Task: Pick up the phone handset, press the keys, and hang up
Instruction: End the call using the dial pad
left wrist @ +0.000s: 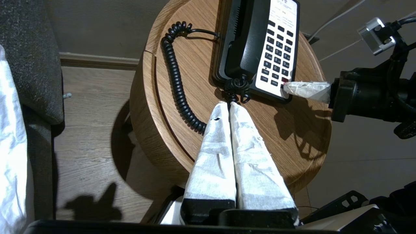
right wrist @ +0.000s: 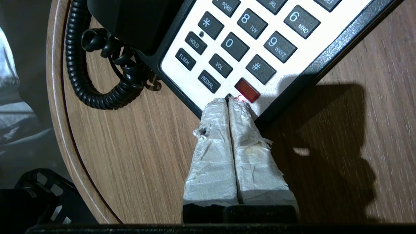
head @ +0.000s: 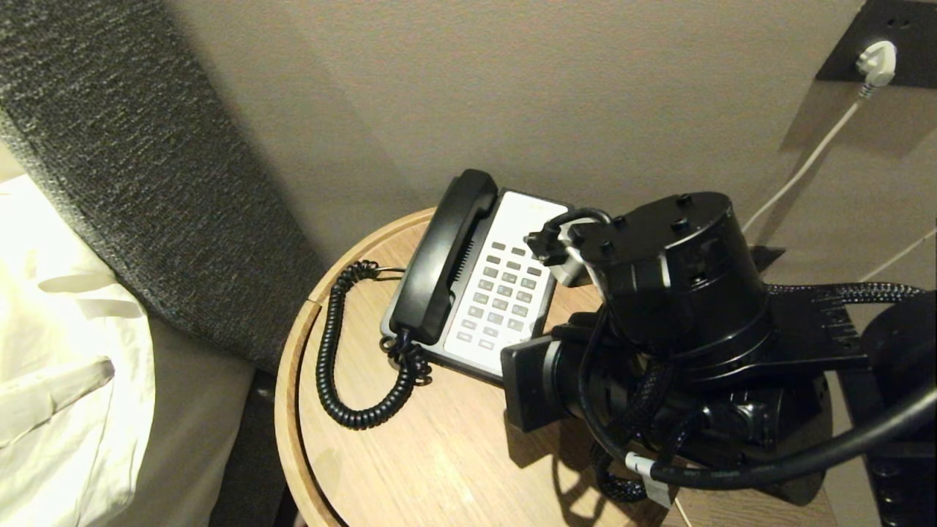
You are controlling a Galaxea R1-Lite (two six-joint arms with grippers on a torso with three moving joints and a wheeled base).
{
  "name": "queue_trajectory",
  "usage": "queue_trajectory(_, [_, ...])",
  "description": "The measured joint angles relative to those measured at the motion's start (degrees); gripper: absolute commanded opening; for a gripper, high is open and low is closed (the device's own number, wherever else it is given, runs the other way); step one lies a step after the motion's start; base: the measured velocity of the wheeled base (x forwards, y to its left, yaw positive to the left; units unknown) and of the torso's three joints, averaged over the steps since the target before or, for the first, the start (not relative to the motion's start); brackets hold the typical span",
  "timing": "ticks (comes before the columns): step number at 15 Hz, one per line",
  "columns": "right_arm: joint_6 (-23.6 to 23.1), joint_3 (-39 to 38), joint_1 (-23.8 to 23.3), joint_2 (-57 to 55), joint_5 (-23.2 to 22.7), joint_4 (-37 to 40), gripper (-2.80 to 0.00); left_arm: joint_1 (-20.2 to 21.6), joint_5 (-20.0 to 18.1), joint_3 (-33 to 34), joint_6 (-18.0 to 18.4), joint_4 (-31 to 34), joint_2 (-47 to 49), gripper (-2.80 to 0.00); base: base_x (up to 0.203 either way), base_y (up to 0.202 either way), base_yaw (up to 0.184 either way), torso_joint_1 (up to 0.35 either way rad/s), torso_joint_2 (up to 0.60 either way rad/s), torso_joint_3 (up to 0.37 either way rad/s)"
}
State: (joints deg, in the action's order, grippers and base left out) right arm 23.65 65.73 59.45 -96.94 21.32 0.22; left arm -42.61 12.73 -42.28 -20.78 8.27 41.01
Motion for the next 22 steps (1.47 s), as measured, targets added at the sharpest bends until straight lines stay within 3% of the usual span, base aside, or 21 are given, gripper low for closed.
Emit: queue_trajectory(22, [-0.2, -0.55, -0.88, 0.58, 0.3, 0.0, -2.8, 0.0, -0.16, 0.77, -0.07, 0.11, -0.54, -2.8, 0.0, 0.0, 0.0, 0.0, 0.0, 0.0])
